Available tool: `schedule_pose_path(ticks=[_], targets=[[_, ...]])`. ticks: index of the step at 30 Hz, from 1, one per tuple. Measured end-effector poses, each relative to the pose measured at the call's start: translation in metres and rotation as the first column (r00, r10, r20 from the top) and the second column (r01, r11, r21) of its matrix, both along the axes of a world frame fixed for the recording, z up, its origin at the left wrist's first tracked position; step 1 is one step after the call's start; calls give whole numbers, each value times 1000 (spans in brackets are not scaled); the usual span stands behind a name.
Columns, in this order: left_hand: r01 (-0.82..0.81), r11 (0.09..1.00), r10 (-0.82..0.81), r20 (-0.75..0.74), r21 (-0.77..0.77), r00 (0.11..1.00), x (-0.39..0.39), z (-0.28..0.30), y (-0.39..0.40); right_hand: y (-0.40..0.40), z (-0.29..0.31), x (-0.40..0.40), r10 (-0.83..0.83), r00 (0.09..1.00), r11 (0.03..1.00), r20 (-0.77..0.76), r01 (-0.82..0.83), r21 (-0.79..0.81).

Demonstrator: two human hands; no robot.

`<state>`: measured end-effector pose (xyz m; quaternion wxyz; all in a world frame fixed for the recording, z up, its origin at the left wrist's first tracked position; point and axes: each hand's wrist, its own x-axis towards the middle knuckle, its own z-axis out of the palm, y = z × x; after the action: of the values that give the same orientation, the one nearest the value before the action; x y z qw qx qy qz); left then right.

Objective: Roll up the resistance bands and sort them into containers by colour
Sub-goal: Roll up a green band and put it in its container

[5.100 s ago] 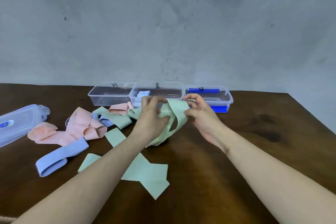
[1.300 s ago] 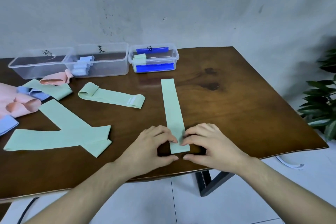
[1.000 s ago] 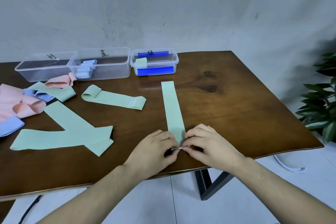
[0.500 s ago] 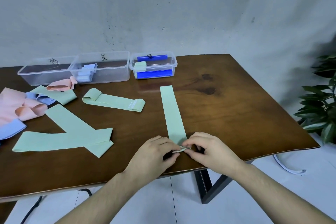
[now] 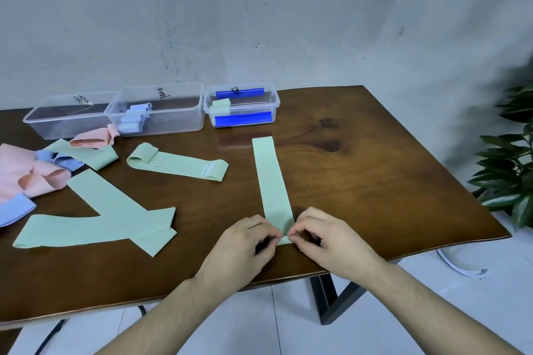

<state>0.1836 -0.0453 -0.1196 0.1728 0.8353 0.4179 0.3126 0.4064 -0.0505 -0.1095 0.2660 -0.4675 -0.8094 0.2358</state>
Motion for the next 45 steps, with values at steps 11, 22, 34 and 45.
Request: schedule_pose_path(ticks=[11, 22, 34, 45], targets=[[-9, 995, 18, -86, 95, 996, 2, -4, -4, -3, -9, 2, 21, 986, 977, 165, -55, 204], [-16, 988, 36, -131, 154, 991, 3, -6, -4, -1, -10, 0, 13, 985, 978, 171, -48, 203], [-11, 999, 16, -111, 41, 994, 3, -3, -6, -2, -7, 0, 9, 996, 994, 85, -18, 107], [-36, 999, 36, -72, 7, 997, 4, 2, -3, 0, -1, -3, -14, 996, 999, 84, 9, 53]])
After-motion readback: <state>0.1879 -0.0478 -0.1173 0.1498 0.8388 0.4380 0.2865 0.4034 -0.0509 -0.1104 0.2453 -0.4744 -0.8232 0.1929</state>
